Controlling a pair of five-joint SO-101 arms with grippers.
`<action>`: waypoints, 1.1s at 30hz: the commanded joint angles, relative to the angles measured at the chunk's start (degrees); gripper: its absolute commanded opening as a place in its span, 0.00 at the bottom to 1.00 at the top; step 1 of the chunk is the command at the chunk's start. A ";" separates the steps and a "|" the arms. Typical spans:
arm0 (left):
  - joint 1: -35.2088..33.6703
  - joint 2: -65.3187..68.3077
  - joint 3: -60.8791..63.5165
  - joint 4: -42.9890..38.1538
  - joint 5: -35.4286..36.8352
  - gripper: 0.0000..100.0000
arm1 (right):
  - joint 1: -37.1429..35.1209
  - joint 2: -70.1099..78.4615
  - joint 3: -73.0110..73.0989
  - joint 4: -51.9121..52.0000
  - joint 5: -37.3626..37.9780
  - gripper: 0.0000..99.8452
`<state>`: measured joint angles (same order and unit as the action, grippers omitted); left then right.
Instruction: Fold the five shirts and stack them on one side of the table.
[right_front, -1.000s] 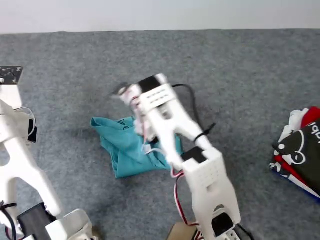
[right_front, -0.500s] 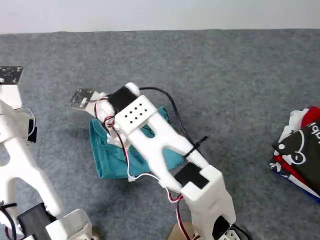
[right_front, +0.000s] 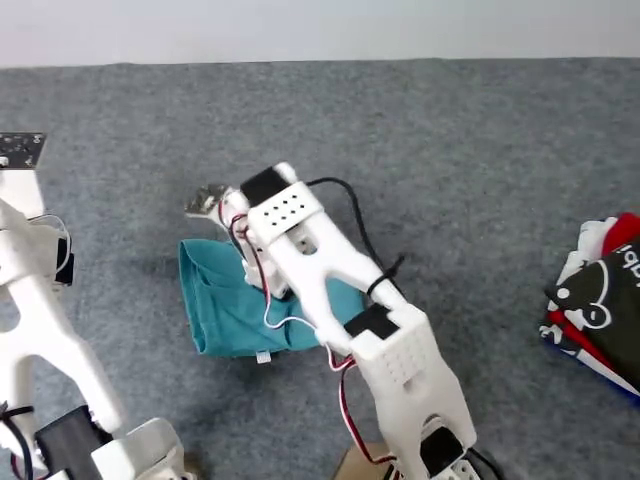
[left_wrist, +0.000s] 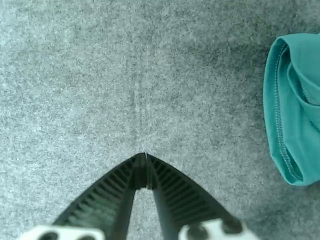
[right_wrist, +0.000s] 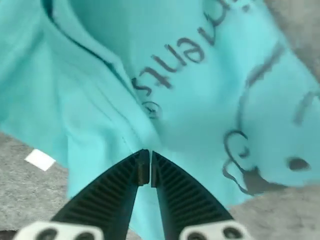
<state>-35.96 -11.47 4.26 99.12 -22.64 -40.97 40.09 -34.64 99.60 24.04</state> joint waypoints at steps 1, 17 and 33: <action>0.09 -2.55 -0.31 1.14 -0.18 0.01 | -4.00 -1.98 -2.20 1.19 0.26 0.01; 0.09 -2.55 -0.31 1.14 -0.18 0.01 | -3.21 -18.68 -0.79 3.21 0.53 0.01; -12.04 -15.12 0.48 1.05 -3.52 0.01 | 0.66 -11.65 9.14 3.12 -9.85 0.07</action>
<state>-45.01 -22.37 4.44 99.12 -23.87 -39.65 28.92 -25.14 100.40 17.98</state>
